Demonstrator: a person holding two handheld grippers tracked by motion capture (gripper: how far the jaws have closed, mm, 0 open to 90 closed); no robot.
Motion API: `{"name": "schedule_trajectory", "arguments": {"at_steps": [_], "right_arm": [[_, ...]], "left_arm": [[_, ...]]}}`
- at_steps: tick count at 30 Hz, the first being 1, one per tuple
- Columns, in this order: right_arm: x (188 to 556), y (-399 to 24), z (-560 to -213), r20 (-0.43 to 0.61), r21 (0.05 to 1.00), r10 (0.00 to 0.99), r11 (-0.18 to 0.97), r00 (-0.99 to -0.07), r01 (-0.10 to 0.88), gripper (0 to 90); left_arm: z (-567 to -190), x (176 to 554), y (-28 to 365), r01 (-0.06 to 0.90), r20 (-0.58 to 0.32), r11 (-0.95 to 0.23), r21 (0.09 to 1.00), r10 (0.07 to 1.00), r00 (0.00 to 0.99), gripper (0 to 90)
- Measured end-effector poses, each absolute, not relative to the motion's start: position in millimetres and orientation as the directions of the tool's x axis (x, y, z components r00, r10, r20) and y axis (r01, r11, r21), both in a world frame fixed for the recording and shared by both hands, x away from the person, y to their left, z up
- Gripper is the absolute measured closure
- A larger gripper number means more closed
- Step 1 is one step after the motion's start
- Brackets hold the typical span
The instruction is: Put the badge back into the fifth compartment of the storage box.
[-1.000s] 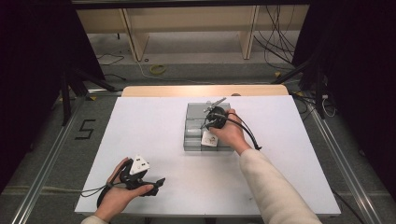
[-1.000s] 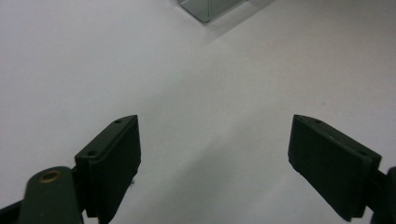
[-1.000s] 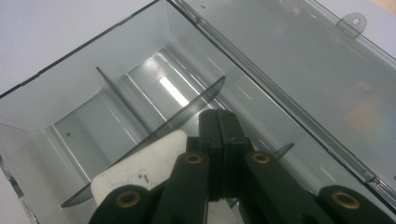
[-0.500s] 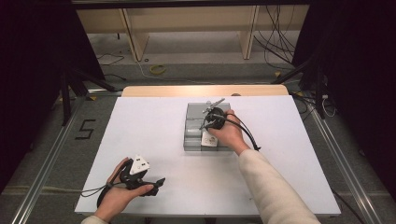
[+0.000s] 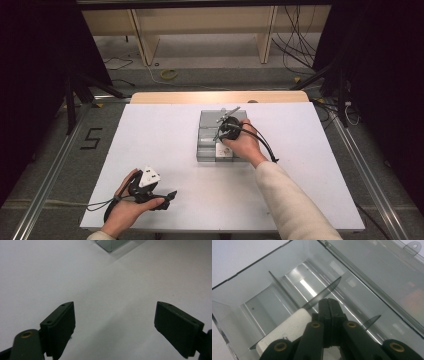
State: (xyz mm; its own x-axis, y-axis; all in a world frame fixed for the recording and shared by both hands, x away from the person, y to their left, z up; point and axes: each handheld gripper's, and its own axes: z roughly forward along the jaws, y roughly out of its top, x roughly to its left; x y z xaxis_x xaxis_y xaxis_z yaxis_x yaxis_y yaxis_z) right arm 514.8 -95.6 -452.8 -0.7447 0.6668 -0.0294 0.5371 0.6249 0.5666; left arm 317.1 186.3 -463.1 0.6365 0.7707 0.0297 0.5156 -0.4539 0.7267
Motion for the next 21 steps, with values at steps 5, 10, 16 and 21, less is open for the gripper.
{"name": "schedule_trajectory", "arguments": {"at_steps": [5,10,16,21], "right_arm": [[513.3,-96.4,-453.9,-0.028,0.569,0.665,0.625,-0.747,0.535,90.0],[509.4,-94.8,-454.5,-0.029,0.569,0.66,0.629,-0.751,0.53,90.0],[507.9,-93.6,-451.1,-0.037,0.583,0.661,0.624,-0.75,0.521,90.0],[505.9,-94.6,-447.8,-0.042,0.593,0.667,0.616,-0.744,0.519,90.0]], "left_arm": [[-463.1,317.5,186.6,0.512,0.036,-0.462,0.724,0.767,0.641,16.5],[-463.0,317.4,186.4,0.512,0.037,-0.462,0.724,0.767,0.64,16.5],[-462.9,317.4,186.3,0.512,0.037,-0.462,0.724,0.767,0.641,16.5],[-462.9,317.3,186.3,0.511,0.037,-0.463,0.724,0.767,0.641,16.5]]}}
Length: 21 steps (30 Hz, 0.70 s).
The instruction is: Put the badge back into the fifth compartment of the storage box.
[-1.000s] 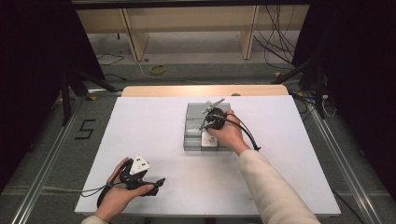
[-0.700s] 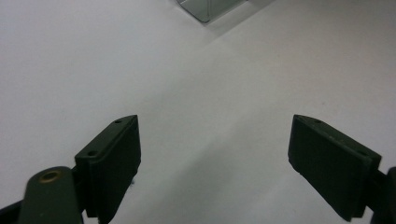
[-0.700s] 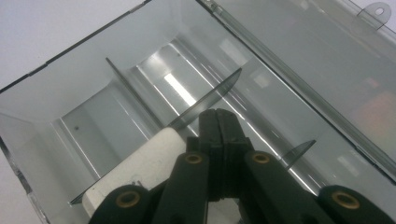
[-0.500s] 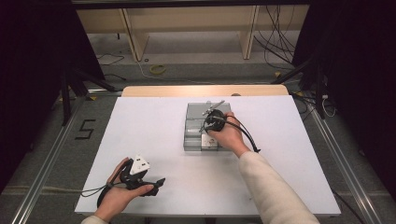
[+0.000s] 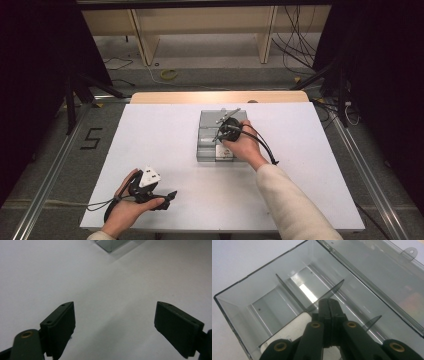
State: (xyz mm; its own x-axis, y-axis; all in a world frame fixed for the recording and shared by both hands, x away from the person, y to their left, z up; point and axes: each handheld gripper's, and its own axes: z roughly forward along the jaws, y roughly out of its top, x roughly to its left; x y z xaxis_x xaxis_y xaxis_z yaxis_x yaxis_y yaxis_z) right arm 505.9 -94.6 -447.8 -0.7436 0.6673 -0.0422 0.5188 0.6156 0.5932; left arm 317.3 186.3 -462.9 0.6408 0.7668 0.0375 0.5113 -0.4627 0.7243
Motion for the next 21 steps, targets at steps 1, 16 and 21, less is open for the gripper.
{"name": "schedule_trajectory", "arguments": {"at_steps": [1,16,21], "right_arm": [[505.6,-94.8,-447.1,-0.045,0.597,0.665,0.616,-0.745,0.514,90.0],[499.7,-99.8,-440.3,-0.04,0.618,0.673,0.597,-0.738,0.511,89.2],[495.2,-103.0,-439.3,-0.033,0.628,0.672,0.59,-0.74,0.508,87.8]], "left_arm": [[-462.9,317.4,186.1,0.511,0.037,-0.462,0.725,0.767,0.64,16.5],[-463.0,317.2,186.1,0.512,0.037,-0.461,0.725,0.768,0.64,16.5],[-462.9,316.9,186.0,0.514,0.034,-0.459,0.725,0.769,0.639,16.5]]}}
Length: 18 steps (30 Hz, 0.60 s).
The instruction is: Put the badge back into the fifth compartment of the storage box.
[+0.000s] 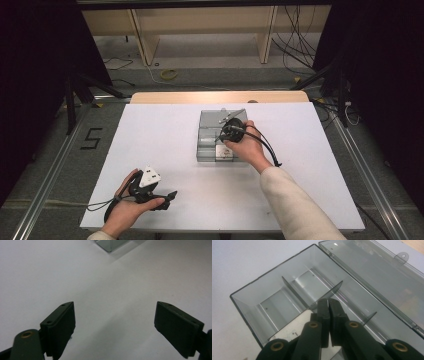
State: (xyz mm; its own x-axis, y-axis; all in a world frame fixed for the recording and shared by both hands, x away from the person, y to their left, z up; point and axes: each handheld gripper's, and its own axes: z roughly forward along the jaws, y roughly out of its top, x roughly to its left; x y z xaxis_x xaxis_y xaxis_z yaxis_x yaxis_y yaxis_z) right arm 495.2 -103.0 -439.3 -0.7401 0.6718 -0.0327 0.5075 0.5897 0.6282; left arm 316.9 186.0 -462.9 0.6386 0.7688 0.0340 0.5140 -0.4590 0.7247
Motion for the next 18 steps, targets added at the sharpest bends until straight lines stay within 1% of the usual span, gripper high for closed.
{"name": "schedule_trajectory", "arguments": {"at_steps": [7,18], "right_arm": [[487.3,-113.5,-436.1,-0.013,0.652,0.681,0.561,-0.732,0.51,85.0],[476.3,-123.9,-431.6,0.004,0.672,0.686,0.537,-0.728,0.509,84.6]], "left_arm": [[-463.1,317.2,186.0,0.513,0.037,-0.461,0.725,0.768,0.639,16.5],[-463.0,317.1,186.0,0.514,0.037,-0.462,0.723,0.769,0.638,16.6]]}}
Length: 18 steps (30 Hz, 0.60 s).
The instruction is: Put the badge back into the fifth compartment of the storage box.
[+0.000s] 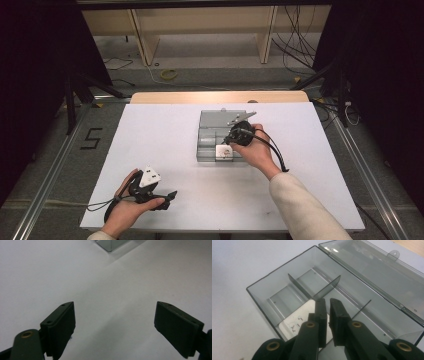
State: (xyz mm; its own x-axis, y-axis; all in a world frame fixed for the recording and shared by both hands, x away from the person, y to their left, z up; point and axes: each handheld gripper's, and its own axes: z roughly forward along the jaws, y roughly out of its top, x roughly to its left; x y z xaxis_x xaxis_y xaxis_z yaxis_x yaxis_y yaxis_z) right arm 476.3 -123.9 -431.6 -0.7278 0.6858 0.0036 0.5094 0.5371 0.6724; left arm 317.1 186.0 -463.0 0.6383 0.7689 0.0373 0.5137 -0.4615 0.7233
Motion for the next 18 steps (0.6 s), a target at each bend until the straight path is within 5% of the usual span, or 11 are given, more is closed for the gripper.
{"name": "schedule_trajectory", "arguments": {"at_steps": [18], "right_arm": [[457.0,-140.6,-424.5,0.011,0.714,0.682,0.507,-0.731,0.483,81.8]], "left_arm": [[-463.0,317.0,186.4,0.517,0.035,-0.458,0.723,0.772,0.635,16.6]]}}
